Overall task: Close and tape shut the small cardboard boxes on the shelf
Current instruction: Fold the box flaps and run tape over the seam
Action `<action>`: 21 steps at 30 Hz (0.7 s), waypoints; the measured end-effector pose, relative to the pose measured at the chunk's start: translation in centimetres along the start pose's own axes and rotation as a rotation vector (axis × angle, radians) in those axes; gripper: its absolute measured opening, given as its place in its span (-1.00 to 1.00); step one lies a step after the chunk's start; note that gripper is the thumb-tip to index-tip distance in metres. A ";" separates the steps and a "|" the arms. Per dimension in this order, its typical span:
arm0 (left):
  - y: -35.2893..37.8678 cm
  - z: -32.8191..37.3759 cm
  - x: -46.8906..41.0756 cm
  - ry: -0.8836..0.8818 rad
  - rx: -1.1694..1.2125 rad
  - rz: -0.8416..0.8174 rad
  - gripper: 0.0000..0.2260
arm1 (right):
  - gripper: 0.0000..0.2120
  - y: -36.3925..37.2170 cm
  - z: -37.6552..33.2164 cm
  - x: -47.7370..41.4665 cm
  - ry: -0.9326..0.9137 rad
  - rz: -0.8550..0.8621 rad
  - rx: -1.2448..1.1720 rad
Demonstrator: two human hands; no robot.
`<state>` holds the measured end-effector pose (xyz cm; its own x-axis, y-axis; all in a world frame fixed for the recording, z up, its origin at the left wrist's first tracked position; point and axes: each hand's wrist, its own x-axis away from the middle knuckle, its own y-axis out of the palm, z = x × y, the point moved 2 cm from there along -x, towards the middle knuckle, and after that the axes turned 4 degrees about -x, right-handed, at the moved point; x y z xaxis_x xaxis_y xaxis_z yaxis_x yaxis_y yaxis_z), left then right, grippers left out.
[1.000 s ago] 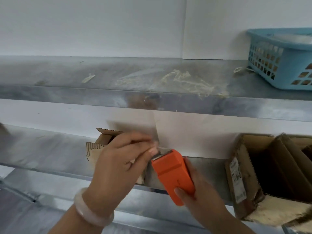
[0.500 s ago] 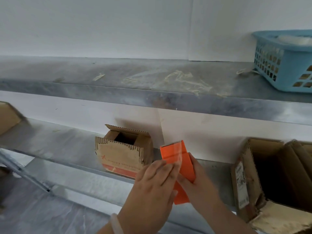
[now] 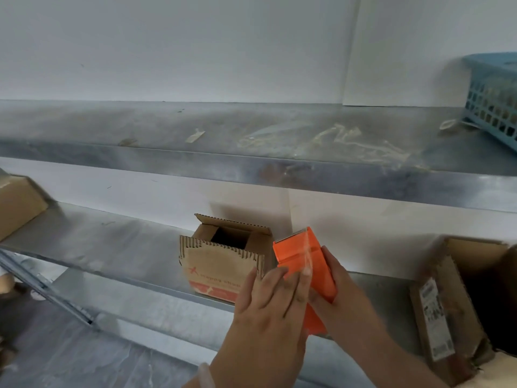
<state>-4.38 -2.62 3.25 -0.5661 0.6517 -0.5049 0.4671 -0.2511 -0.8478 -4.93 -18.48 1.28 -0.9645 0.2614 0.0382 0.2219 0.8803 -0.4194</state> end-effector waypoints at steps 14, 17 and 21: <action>0.2 -8.1 -0.9 0.121 -0.050 0.044 -0.52 | -0.60 5.6 -3.6 -2.6 0.090 0.188 0.045; -0.5 -10.1 -2.5 0.254 0.031 0.032 -0.63 | -0.53 6.3 -3.8 -2.6 0.129 0.205 0.025; -0.2 -11.5 -4.2 0.360 0.238 0.007 -0.69 | -0.39 6.8 -4.4 -2.6 0.137 0.207 0.083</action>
<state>5.73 2.91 7.36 -0.2707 0.8469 -0.4577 0.2762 -0.3871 -0.8797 -0.28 -11.48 2.33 -0.8700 0.4890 0.0637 0.3950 0.7684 -0.5035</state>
